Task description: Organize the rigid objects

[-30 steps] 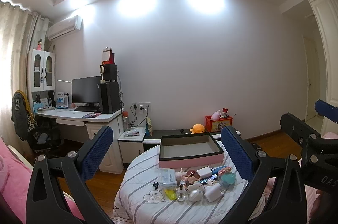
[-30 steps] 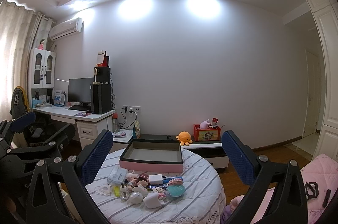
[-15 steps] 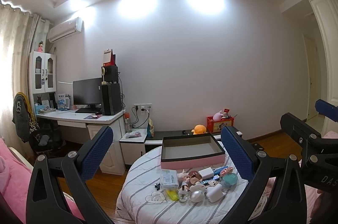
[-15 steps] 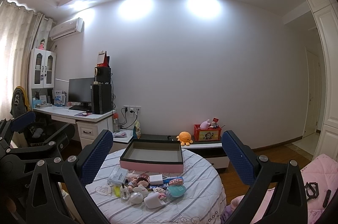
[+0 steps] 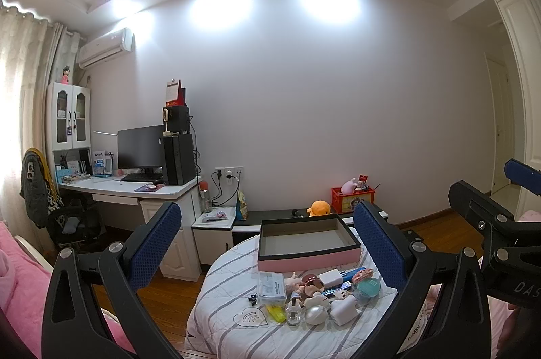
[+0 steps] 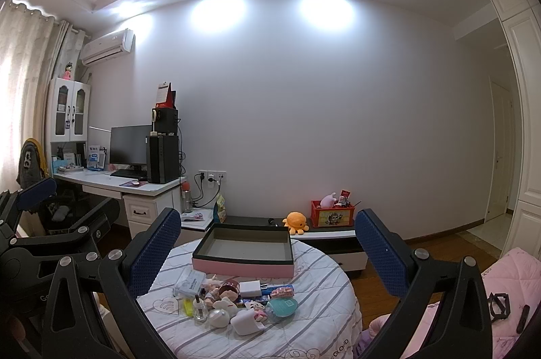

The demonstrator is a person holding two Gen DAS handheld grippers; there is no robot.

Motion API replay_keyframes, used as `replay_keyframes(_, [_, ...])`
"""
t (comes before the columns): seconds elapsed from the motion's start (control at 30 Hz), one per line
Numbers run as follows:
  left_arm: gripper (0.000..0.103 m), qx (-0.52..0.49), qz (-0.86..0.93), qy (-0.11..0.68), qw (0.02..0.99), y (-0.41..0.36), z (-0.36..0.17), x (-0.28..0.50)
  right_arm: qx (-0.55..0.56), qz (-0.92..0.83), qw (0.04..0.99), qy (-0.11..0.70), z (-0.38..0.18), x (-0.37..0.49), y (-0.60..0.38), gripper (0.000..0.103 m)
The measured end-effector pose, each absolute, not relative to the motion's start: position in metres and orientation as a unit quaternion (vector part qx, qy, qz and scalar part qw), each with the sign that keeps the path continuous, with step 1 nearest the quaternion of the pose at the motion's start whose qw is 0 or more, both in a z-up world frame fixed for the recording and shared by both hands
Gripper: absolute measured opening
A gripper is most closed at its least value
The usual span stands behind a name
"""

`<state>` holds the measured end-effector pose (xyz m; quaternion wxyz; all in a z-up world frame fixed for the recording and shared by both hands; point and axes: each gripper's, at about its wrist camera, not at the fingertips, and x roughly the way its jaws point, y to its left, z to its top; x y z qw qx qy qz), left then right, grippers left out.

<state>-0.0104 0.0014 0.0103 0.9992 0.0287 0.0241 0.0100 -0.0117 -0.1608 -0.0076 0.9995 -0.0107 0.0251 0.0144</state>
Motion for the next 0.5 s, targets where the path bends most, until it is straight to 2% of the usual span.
replay_keyframes(0.5, [0.103,0.03,0.011,0.024,0.999,0.0022,0.0116,-0.0111,-0.012,0.014,1.0,0.026,-0.0073,-0.0113,-0.1601,0.103])
